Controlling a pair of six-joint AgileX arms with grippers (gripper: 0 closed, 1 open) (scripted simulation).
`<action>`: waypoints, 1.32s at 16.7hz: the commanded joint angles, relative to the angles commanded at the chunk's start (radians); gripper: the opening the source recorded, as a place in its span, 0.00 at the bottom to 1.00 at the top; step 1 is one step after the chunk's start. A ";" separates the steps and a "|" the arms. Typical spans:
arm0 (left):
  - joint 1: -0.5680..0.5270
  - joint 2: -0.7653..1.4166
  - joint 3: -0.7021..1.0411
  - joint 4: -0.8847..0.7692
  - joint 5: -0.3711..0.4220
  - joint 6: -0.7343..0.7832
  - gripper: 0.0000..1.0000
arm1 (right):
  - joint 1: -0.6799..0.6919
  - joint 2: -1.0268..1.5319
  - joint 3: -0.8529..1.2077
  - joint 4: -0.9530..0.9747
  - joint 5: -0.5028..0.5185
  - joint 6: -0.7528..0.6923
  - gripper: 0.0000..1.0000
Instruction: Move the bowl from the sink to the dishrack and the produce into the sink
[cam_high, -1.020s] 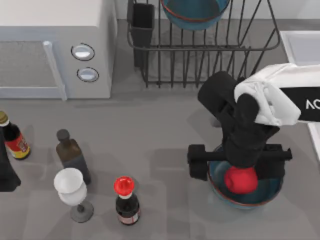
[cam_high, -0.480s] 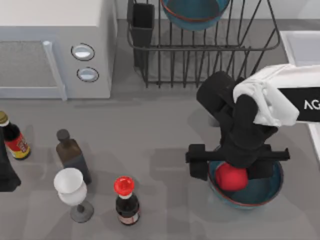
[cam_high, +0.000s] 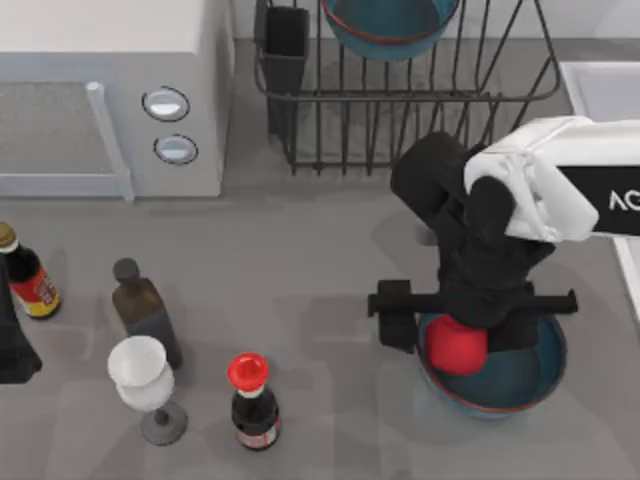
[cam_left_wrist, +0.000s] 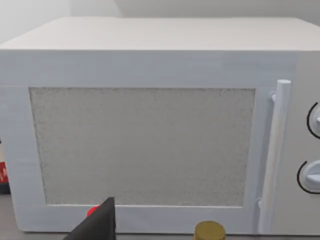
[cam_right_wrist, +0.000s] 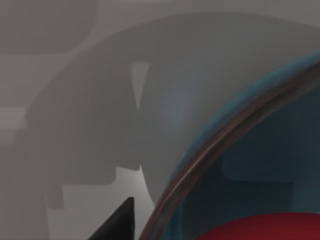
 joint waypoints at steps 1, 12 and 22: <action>0.000 0.000 0.000 0.000 0.000 0.000 1.00 | 0.000 -0.010 0.025 -0.035 0.000 0.000 0.00; 0.000 0.000 0.000 0.000 0.000 0.000 1.00 | 0.001 -0.108 0.222 -0.334 -0.004 -0.004 0.00; 0.000 0.000 0.000 0.000 0.000 0.000 1.00 | -0.299 -0.123 -0.044 0.122 -0.052 -0.222 0.00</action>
